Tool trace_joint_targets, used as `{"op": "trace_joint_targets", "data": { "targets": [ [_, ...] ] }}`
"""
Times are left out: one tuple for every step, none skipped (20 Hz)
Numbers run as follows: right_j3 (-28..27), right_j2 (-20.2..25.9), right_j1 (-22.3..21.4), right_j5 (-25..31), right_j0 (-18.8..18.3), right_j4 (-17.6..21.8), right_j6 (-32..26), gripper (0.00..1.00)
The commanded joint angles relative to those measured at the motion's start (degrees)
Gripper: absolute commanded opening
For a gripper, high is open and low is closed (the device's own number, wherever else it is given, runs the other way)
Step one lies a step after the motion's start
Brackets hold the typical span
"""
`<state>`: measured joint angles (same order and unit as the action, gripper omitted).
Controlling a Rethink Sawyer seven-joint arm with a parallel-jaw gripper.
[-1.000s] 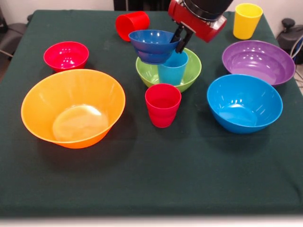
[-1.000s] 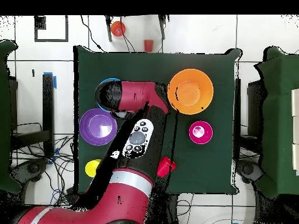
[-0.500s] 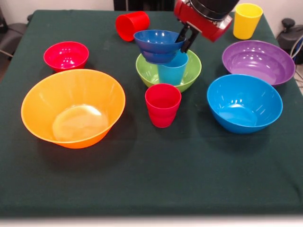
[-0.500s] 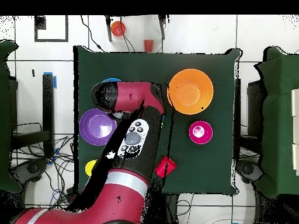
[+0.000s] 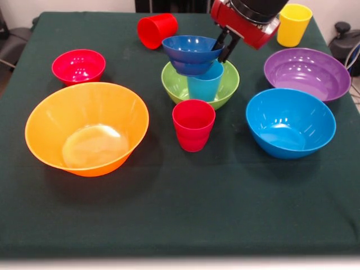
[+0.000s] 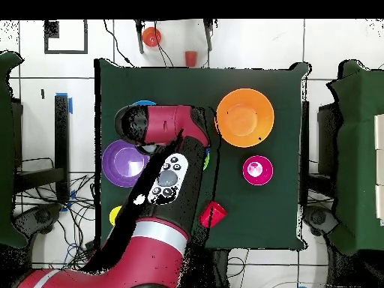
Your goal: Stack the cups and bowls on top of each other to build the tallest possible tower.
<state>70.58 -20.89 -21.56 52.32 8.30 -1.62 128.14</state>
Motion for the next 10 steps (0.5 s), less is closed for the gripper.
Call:
{"op": "trace_joint_targets", "data": {
  "targets": [
    [0.3, 6.2, 1.8, 6.3, 0.4, 0.4, 1.9, 0.00],
    [0.1, 6.2, 1.9, 6.5, 0.4, 0.4, 1.9, 0.00],
    [-0.2, 6.2, 2.0, 6.6, 0.3, 0.4, 1.8, 0.00],
    [-0.3, 6.2, 2.0, 6.8, 0.3, 0.5, 1.7, 0.00],
    [0.3, 6.2, 1.7, 6.5, 0.4, 0.5, 1.8, 0.00],
    [0.7, 6.2, 1.5, 6.3, 0.5, 0.4, 1.9, 0.00],
    [1.1, 6.2, 1.2, 6.1, 0.6, 0.4, 2.0, 0.00],
    [1.8, 6.2, 0.9, 5.8, 0.8, 0.3, 2.2, 0.00],
    [2.4, 6.2, 0.6, 5.5, 1.0, 0.3, 2.3, 0.00],
    [2.5, 6.2, 0.6, 5.5, 1.1, 0.2, 2.4, 0.00]
  ]
}}
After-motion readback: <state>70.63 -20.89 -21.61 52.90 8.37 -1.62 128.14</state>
